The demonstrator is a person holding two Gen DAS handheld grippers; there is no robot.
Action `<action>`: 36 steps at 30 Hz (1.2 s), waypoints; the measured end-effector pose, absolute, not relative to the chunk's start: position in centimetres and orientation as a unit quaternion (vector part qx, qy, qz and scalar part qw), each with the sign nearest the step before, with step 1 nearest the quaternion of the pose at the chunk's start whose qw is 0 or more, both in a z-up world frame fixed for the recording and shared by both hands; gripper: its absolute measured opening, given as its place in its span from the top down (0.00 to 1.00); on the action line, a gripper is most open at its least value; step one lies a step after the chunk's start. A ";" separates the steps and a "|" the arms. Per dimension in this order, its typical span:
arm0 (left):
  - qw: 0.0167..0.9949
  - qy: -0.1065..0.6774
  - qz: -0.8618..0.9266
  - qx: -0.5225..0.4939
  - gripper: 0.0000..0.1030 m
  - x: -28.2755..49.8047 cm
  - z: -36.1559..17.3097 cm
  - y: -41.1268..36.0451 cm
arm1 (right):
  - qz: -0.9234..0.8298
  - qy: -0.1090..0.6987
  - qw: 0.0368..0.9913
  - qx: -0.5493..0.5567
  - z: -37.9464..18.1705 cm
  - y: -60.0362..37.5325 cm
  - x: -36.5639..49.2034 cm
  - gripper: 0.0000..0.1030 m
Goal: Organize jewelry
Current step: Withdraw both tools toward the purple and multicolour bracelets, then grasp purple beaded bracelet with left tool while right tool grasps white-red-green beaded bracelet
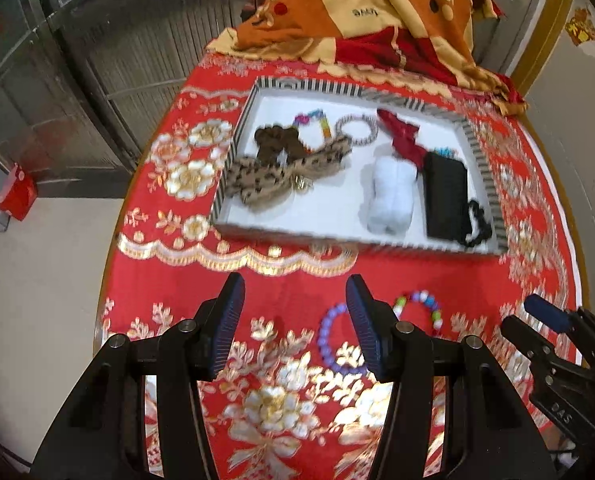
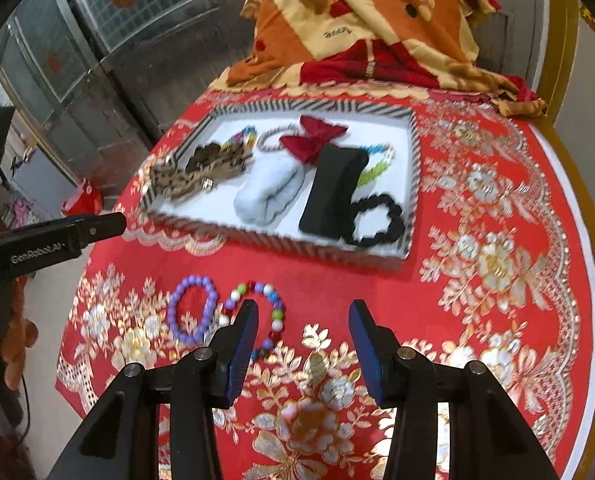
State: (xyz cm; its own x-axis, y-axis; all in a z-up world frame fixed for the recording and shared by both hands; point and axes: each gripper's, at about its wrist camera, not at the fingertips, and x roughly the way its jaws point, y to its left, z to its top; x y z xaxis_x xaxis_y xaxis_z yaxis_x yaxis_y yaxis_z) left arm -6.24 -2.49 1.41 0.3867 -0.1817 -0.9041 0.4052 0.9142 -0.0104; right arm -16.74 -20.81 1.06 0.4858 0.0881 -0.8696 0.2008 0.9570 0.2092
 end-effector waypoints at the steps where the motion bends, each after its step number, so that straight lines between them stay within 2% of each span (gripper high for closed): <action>1: 0.822 0.530 -0.178 0.109 0.49 -6.4 1.0 -2.3 | -0.031 0.510 0.847 0.144 0.6 -20.6 -16.7 0.56; 17: 0.768 0.608 -0.168 0.110 0.49 -7.6 -6.3 -1.3 | 0.004 0.556 0.826 0.094 -6.3 -17.3 -12.8 0.57; 23: 0.765 0.609 -0.165 0.128 0.49 -7.6 -7.3 -2.6 | 0.001 0.556 0.829 0.062 -6.6 -17.4 -12.8 0.74; 33: 0.764 0.608 -0.170 0.134 0.50 -7.4 -8.4 -3.8 | 0.007 0.548 0.833 0.074 -6.5 -19.0 -13.4 0.91; 34: 0.765 0.606 -0.171 0.133 0.51 -7.4 -8.5 -3.8 | 0.008 0.547 0.833 0.080 -6.5 -19.1 -13.5 0.91; 36: 0.771 0.598 -0.174 0.132 0.67 -7.4 -8.4 -3.8 | 0.014 0.543 0.834 0.093 -6.4 -19.3 -13.6 0.91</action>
State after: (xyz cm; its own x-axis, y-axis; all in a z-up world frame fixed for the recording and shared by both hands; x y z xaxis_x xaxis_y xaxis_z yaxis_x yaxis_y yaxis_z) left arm -7.36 -3.77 -8.45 0.2243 -0.1104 -0.9682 0.4257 0.9049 -0.0046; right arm -13.57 -19.33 -6.36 0.4095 0.1237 -0.9039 0.0774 0.9825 0.1695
